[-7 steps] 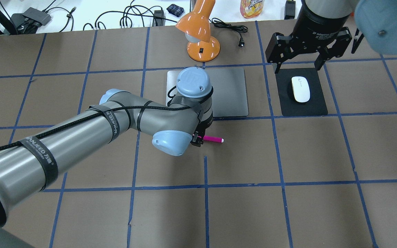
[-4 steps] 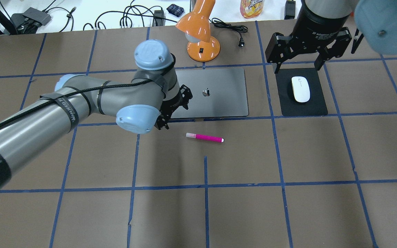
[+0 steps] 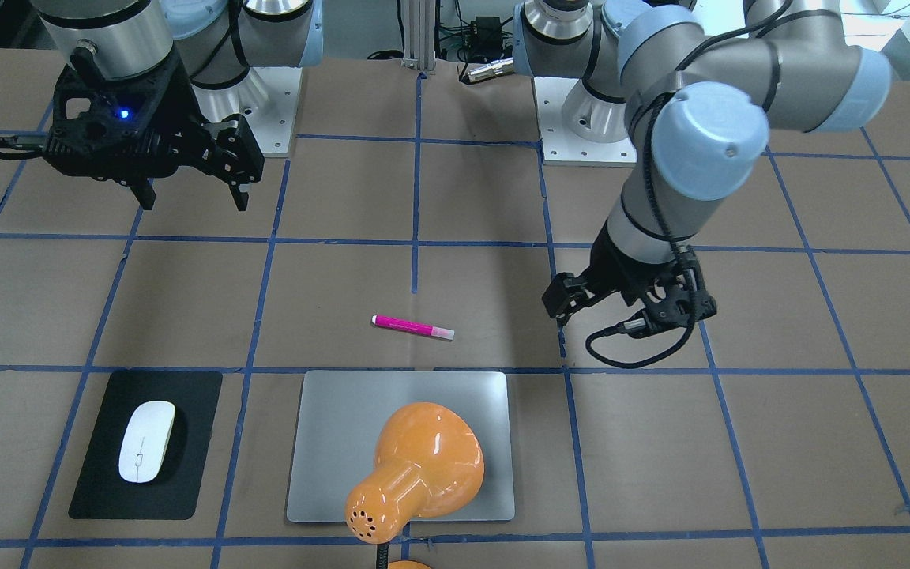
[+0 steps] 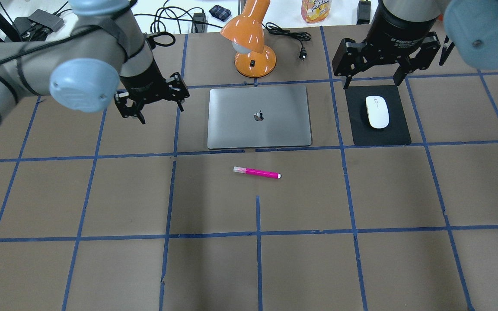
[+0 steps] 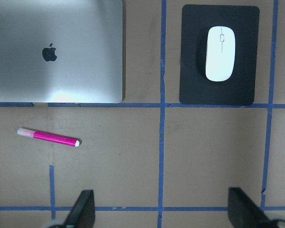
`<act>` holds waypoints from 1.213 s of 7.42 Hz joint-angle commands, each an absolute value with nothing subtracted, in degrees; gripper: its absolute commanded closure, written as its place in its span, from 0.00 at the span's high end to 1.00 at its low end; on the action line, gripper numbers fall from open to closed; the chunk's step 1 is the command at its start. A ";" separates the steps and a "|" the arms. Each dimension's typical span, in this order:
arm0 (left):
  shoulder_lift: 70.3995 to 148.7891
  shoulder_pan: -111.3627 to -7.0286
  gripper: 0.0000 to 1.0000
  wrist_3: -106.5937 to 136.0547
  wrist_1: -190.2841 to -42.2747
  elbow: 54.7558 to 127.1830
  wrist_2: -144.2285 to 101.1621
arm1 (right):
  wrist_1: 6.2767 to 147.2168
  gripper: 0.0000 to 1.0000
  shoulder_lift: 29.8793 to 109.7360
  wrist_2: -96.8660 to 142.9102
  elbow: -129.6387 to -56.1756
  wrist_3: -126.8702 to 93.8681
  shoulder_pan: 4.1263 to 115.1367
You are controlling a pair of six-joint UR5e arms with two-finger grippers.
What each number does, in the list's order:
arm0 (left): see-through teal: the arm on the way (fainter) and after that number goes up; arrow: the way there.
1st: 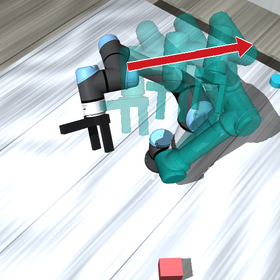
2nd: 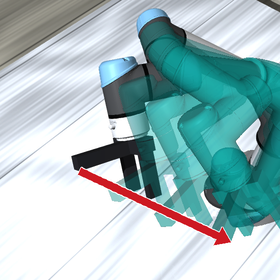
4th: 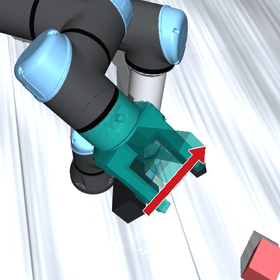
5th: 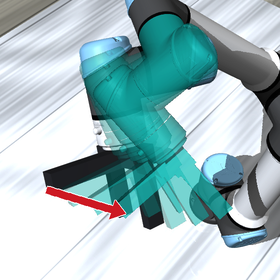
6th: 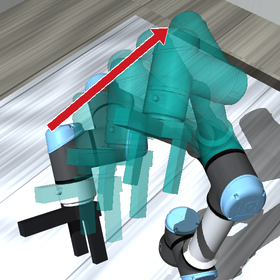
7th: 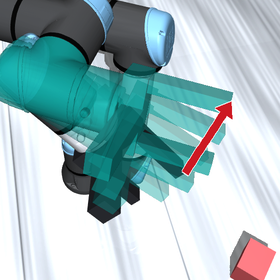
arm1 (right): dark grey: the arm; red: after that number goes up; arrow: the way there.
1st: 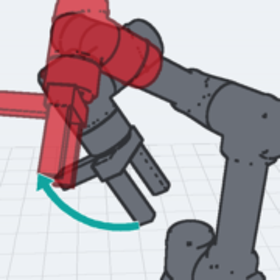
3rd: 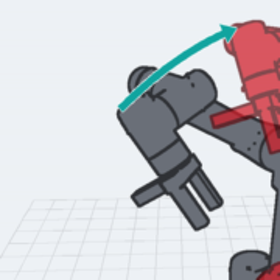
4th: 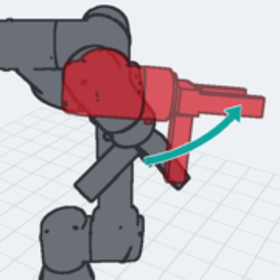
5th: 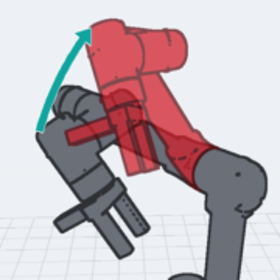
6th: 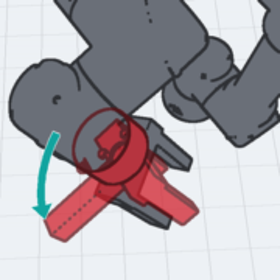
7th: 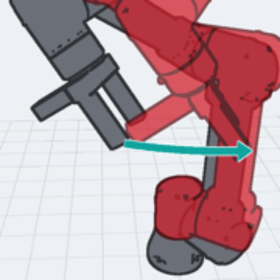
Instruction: Place pen and mouse around notebook
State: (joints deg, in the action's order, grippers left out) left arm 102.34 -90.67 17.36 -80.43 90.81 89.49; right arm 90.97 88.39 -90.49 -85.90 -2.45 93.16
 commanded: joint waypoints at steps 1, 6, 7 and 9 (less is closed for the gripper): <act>99.68 -84.93 1.00 5.34 -95.39 85.45 89.82 | 91.23 1.00 88.42 -90.26 -85.96 -5.87 93.16; 93.26 -84.11 1.00 -0.51 -96.50 87.36 89.47 | 90.97 1.00 88.42 -90.44 -86.22 -5.89 93.16; 91.95 -84.55 1.00 0.60 -96.33 88.67 89.39 | 91.05 1.00 88.42 -90.53 -86.22 -5.89 93.16; 88.26 -84.64 1.00 -0.26 -91.88 94.98 89.56 | 90.97 1.00 88.42 -90.62 -86.22 -5.89 93.16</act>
State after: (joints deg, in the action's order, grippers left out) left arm 90.56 -84.55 0.32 -94.94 91.28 89.51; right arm 90.99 88.42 -90.60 -86.22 -5.89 93.16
